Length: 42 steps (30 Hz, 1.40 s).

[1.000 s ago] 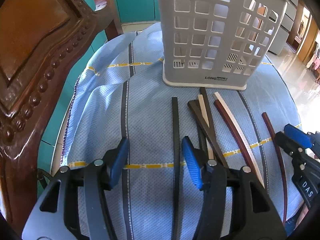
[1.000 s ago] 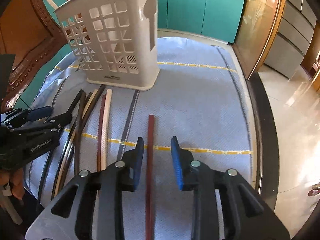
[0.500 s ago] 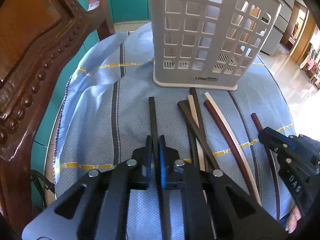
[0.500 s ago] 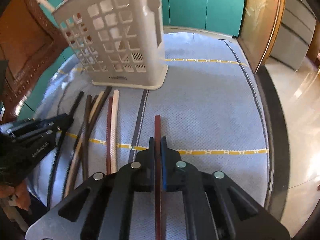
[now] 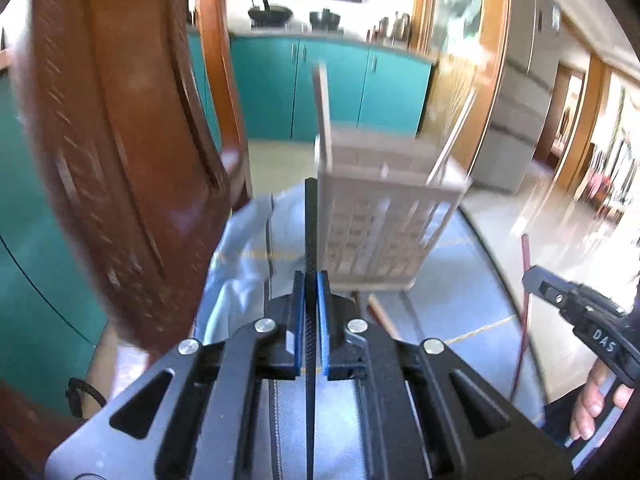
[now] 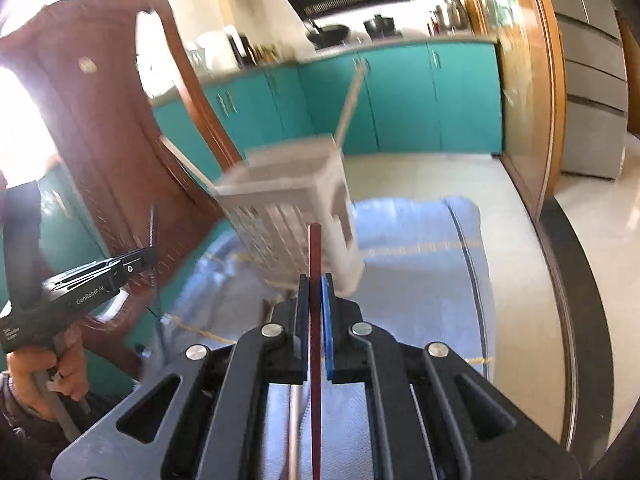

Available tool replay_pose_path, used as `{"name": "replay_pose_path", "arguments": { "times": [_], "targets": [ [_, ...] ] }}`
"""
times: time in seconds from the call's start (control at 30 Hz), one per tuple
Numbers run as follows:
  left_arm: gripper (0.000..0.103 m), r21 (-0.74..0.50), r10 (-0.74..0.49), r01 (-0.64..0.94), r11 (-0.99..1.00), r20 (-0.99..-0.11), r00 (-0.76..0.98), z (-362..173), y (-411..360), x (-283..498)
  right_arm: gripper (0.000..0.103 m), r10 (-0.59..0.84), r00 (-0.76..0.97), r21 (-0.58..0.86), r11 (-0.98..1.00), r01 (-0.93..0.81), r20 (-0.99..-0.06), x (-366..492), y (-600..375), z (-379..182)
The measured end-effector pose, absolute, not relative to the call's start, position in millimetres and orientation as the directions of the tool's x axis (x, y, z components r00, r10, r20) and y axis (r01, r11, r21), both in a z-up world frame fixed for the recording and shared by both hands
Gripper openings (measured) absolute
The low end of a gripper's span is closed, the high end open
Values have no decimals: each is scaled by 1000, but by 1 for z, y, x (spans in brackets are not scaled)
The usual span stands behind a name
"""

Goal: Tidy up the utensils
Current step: 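Lift both held chopsticks over the caddy, lower them in, and open both grippers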

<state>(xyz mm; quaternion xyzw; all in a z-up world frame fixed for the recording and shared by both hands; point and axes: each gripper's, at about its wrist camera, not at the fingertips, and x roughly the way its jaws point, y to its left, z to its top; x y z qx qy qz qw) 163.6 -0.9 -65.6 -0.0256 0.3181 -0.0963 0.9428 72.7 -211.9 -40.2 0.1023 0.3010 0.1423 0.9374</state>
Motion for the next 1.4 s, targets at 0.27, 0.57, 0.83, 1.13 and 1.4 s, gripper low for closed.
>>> {"name": "replay_pose_path", "arguments": {
  "times": [0.27,0.57,0.83,1.13,1.4],
  "targets": [
    [7,-135,-291,258,957,-416,862,24,-4,134,7,397,822,328,904,-273,-409,71,-229,32],
    [7,-198,-320,275,941,-251,914,94,-12,180,7,356,890,397,889,-229,-285,138,-236,114],
    [7,-169,-199,153,974,-309,930,51,-31,243,7,253,953,530,838,-131,-165,148,-268,97],
    [7,-74,-153,134,988,-403,902,4,-53,261,7,208,948,392,914,-101,-241,165,-248,62],
    [7,-45,-147,141,989,-414,898,-12,-55,253,7,202,940,225,964,-142,-275,149,-214,37]
  ]
}}
